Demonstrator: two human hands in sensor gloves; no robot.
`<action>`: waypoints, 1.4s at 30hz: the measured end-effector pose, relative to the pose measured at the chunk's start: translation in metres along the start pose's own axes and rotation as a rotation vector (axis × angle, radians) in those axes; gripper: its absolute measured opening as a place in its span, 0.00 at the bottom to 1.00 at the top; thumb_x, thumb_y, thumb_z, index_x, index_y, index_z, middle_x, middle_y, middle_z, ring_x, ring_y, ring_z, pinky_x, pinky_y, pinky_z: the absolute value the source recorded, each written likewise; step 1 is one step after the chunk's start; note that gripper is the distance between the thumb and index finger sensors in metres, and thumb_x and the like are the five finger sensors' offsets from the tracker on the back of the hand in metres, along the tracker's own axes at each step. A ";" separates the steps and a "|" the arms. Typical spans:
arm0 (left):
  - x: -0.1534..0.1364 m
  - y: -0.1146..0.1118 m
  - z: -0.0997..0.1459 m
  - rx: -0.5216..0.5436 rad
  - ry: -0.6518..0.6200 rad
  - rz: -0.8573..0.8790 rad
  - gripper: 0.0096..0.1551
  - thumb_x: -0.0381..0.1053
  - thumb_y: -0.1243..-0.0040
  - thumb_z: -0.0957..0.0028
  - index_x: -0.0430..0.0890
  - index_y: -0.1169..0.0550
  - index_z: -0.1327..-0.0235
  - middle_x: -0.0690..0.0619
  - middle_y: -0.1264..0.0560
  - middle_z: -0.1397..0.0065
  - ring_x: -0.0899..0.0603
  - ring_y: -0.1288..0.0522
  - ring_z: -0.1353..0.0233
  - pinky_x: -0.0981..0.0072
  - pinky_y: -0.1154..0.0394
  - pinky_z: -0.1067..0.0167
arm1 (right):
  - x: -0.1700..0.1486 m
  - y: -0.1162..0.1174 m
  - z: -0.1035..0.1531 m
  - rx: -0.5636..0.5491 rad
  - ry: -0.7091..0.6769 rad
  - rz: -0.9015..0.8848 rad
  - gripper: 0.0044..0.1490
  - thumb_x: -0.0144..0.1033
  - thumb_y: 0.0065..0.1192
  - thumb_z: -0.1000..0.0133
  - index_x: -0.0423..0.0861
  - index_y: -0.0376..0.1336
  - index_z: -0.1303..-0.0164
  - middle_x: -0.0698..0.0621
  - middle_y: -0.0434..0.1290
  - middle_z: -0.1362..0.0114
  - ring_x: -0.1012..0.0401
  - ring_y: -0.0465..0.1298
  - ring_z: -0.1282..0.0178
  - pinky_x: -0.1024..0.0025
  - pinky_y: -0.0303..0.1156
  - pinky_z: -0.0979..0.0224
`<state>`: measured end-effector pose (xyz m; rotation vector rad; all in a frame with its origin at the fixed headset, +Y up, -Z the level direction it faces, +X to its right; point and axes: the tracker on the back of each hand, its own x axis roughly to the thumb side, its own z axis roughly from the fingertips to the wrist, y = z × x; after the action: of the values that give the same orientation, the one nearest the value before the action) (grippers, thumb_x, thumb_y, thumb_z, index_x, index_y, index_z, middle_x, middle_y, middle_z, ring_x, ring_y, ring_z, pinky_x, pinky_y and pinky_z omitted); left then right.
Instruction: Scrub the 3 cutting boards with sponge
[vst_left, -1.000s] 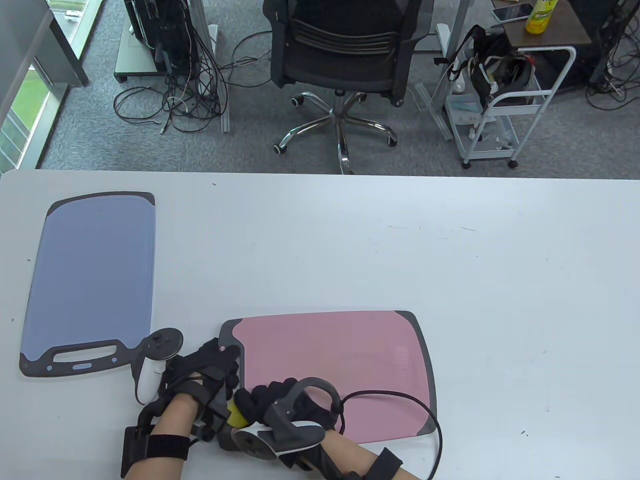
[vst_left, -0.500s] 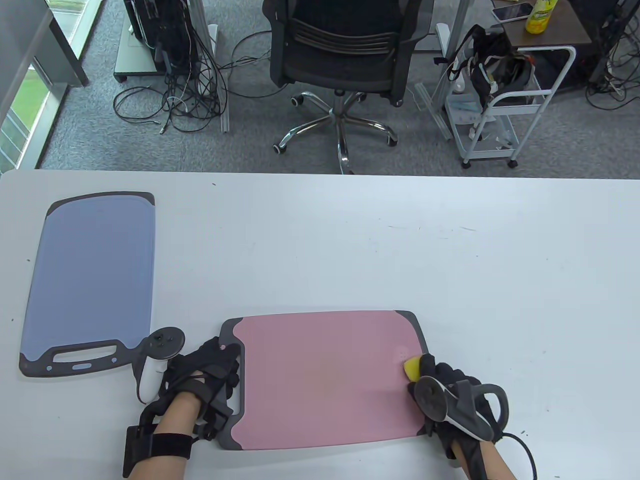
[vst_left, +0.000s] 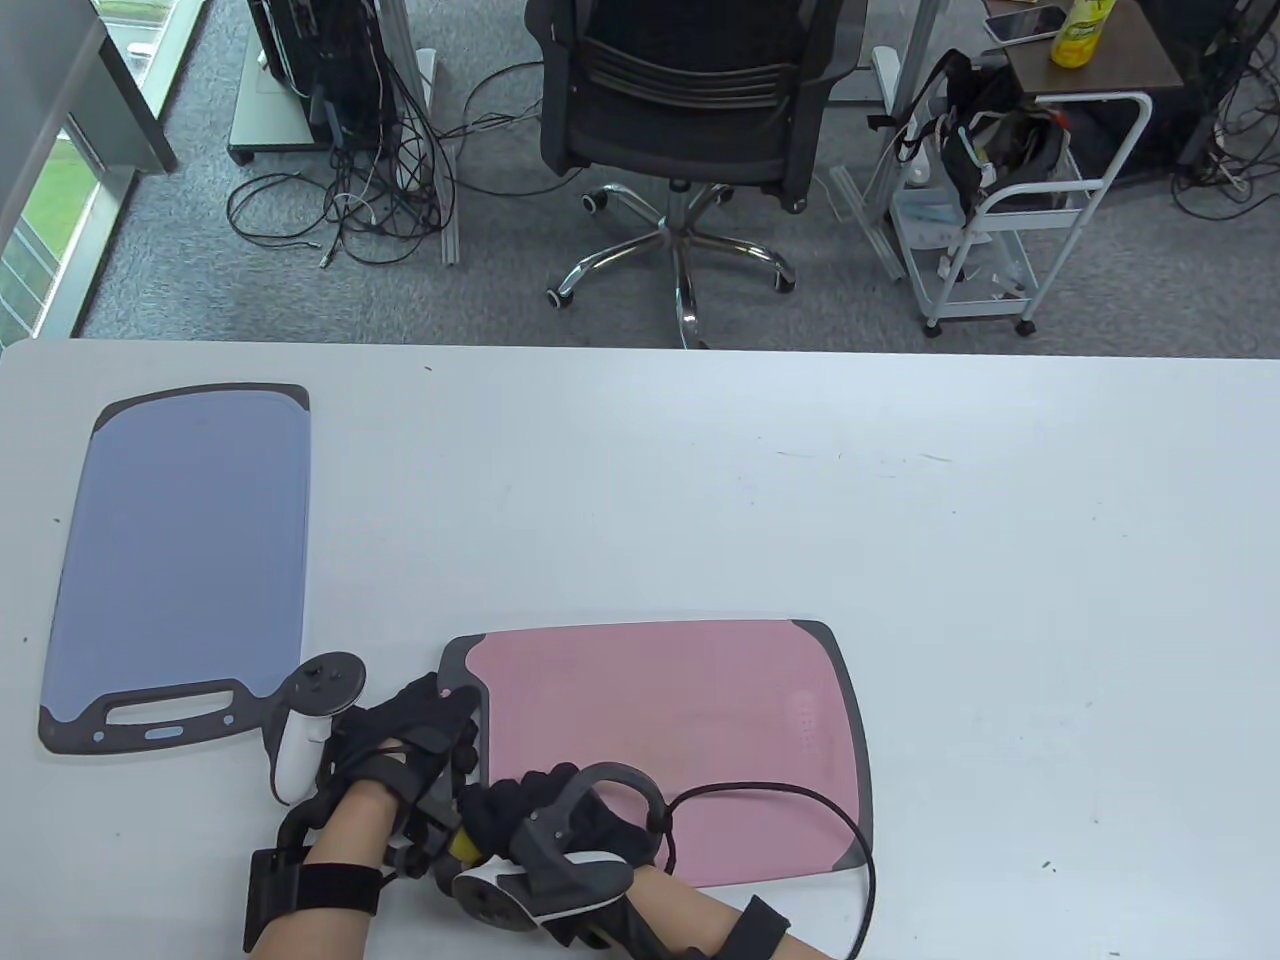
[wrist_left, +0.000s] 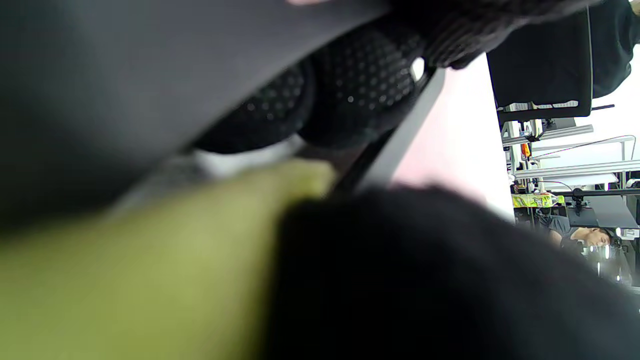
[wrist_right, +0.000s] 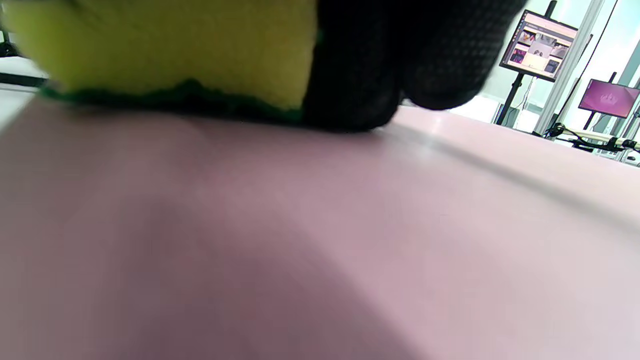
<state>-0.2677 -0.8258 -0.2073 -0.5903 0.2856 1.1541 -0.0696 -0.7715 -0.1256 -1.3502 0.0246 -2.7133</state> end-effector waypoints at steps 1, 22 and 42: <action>0.000 0.000 0.000 0.011 0.001 -0.007 0.32 0.64 0.39 0.41 0.45 0.28 0.33 0.58 0.17 0.50 0.58 0.11 0.61 0.69 0.09 0.65 | -0.008 0.001 0.007 0.005 0.037 -0.014 0.44 0.61 0.55 0.47 0.47 0.57 0.25 0.47 0.70 0.38 0.58 0.76 0.49 0.56 0.74 0.40; 0.000 -0.001 0.000 0.025 0.004 -0.028 0.32 0.65 0.39 0.41 0.45 0.28 0.33 0.58 0.17 0.51 0.59 0.12 0.62 0.70 0.10 0.66 | -0.115 0.022 0.114 0.000 0.345 -0.074 0.45 0.58 0.57 0.48 0.41 0.60 0.28 0.44 0.72 0.43 0.57 0.78 0.53 0.56 0.75 0.43; 0.002 -0.002 0.001 0.036 0.002 -0.045 0.32 0.65 0.40 0.40 0.45 0.28 0.33 0.58 0.17 0.51 0.59 0.12 0.62 0.71 0.10 0.66 | -0.138 0.027 0.145 0.062 0.484 -0.043 0.44 0.60 0.56 0.49 0.46 0.58 0.26 0.46 0.72 0.40 0.57 0.78 0.53 0.56 0.75 0.43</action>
<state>-0.2654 -0.8248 -0.2070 -0.5637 0.2934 1.1028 0.1304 -0.7791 -0.1493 -0.6585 -0.0483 -2.9762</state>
